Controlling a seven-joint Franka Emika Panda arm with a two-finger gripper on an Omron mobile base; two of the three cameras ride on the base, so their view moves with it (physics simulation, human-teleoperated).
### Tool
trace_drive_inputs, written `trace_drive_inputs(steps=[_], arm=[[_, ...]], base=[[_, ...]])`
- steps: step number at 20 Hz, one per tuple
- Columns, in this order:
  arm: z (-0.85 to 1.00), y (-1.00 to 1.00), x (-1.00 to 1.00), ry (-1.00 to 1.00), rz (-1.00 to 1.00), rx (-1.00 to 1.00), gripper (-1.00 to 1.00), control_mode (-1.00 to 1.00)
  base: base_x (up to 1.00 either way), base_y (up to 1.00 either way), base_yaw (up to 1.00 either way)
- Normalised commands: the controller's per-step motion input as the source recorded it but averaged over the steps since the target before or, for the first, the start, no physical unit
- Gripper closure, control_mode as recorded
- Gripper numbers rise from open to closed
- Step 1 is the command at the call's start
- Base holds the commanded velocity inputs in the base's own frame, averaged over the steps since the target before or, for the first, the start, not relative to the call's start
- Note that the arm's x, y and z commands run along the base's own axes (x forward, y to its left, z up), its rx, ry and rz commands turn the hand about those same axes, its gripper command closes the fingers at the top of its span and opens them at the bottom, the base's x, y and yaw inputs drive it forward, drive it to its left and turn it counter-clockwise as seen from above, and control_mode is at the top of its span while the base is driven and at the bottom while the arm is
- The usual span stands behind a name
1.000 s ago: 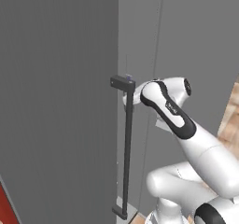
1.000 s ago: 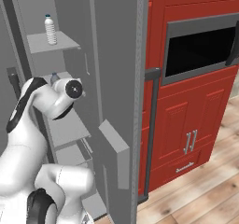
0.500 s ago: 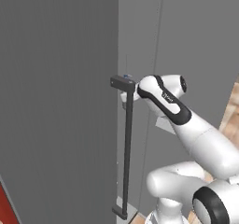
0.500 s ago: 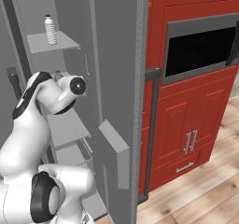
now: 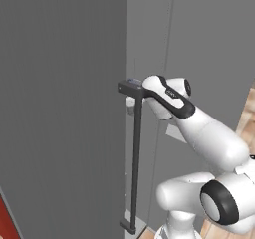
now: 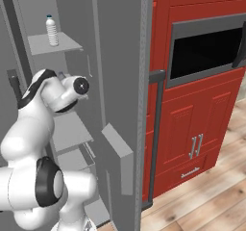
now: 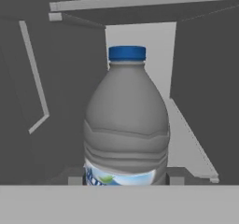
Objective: Take the bottled waters from the counter and place them in the freezer to freeze. Close the freezer door after placing the bottles.
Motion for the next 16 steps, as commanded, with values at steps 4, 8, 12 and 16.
trace_drive_inputs(steps=[4,8,12,16], arm=[[-0.05,0.17,0.24,0.00,0.00,0.00,1.00,-1.00],[-0.03,0.08,0.27,0.00,0.01,0.00,1.00,-1.00],[-0.06,0.06,0.28,0.00,0.05,0.00,1.00,-1.00],[-0.02,0.00,0.16,-0.03,0.13,0.00,1.00,-1.00]], base=[[0.00,0.00,0.00],[0.00,0.00,0.00],[0.00,0.00,0.00],[0.00,0.00,0.00]])
